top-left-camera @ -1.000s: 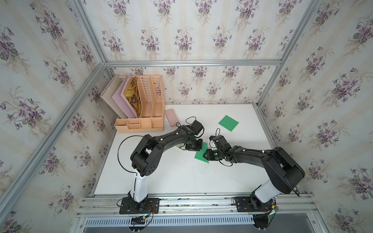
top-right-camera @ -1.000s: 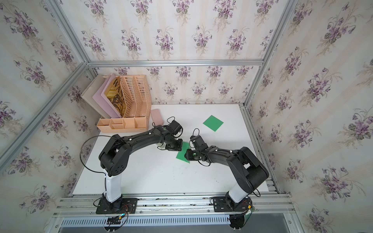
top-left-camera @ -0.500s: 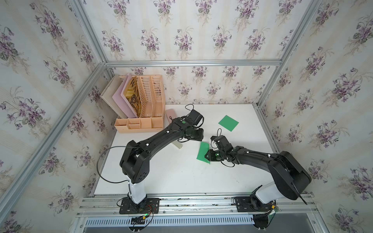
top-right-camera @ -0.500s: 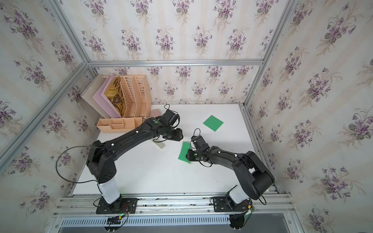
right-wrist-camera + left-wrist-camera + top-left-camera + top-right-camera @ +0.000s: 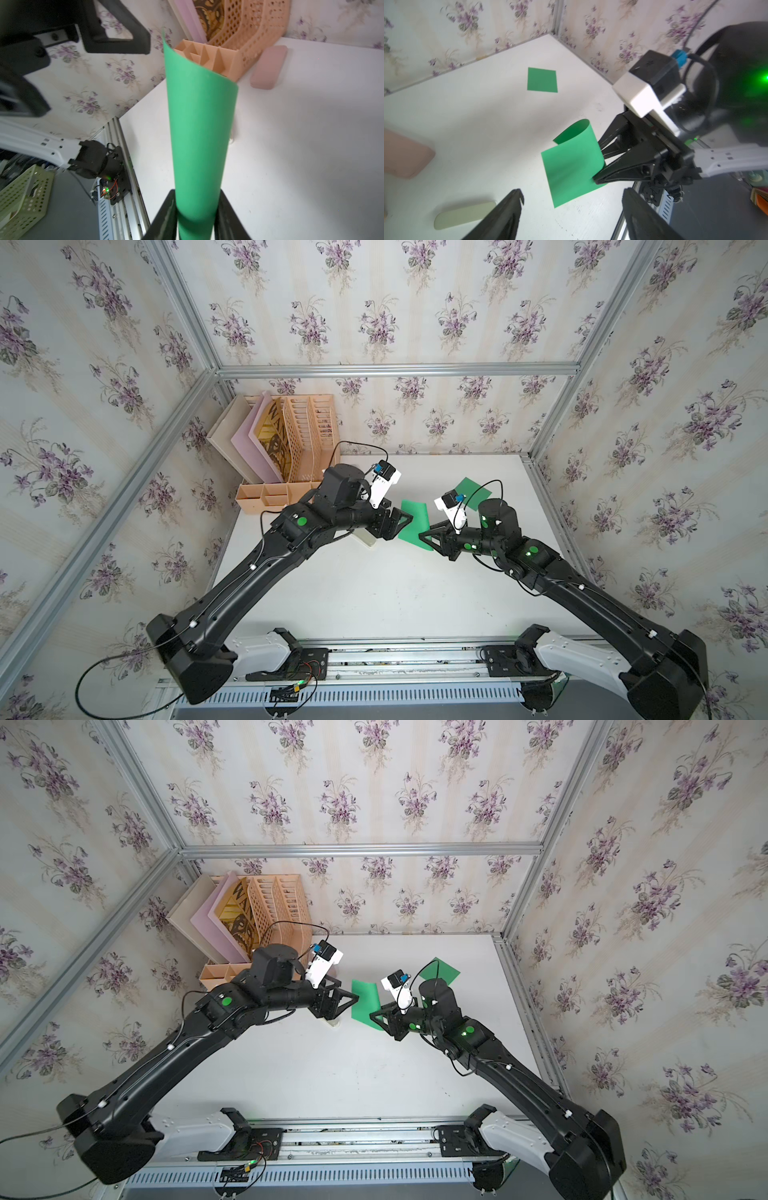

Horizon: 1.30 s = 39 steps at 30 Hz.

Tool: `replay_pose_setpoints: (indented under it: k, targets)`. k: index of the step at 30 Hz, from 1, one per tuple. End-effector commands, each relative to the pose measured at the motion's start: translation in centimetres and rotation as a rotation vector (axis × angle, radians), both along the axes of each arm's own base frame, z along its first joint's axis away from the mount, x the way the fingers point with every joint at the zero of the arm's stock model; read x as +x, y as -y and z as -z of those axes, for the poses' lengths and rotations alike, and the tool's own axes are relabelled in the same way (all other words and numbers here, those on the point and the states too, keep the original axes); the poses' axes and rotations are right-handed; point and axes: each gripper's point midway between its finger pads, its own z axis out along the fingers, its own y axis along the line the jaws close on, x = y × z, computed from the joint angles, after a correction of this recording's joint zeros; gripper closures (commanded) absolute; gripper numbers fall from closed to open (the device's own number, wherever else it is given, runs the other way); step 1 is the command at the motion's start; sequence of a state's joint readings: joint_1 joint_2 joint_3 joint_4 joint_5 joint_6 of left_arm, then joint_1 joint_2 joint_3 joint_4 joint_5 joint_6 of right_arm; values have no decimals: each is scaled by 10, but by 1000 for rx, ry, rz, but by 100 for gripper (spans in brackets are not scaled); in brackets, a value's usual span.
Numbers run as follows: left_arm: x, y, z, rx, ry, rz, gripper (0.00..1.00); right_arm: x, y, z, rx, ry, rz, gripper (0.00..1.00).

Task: Fold the square paper along the opposite sides
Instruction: Pick up the paper from the center of the board.

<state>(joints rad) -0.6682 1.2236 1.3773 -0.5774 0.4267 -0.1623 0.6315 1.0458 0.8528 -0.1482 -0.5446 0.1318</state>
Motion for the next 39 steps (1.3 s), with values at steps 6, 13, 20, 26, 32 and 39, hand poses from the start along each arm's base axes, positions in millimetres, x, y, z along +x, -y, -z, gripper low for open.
replay_pose_setpoints:
  k: [6, 13, 20, 26, 32, 39]
  targets:
    - [-38, -13, -52, -112, 216, 133, 15, -34, -21, -55, 149, 156, -289, 68]
    - [-41, -16, -51, -109, 235, 148, 13, -46, -26, -70, 188, 201, -395, 67]
    - [-44, -4, -61, -205, 239, 200, 18, -43, -31, -72, 186, 205, -418, 68]
    - [-46, 4, -62, -248, 219, 236, 27, -43, -32, -73, 193, 209, -426, 67]
    - [-47, 1, -61, -254, 227, 226, 35, -44, -30, -78, 203, 229, -419, 67]
    - [-45, -6, -62, -247, 244, 194, 40, -46, -30, -77, 202, 227, -426, 67]
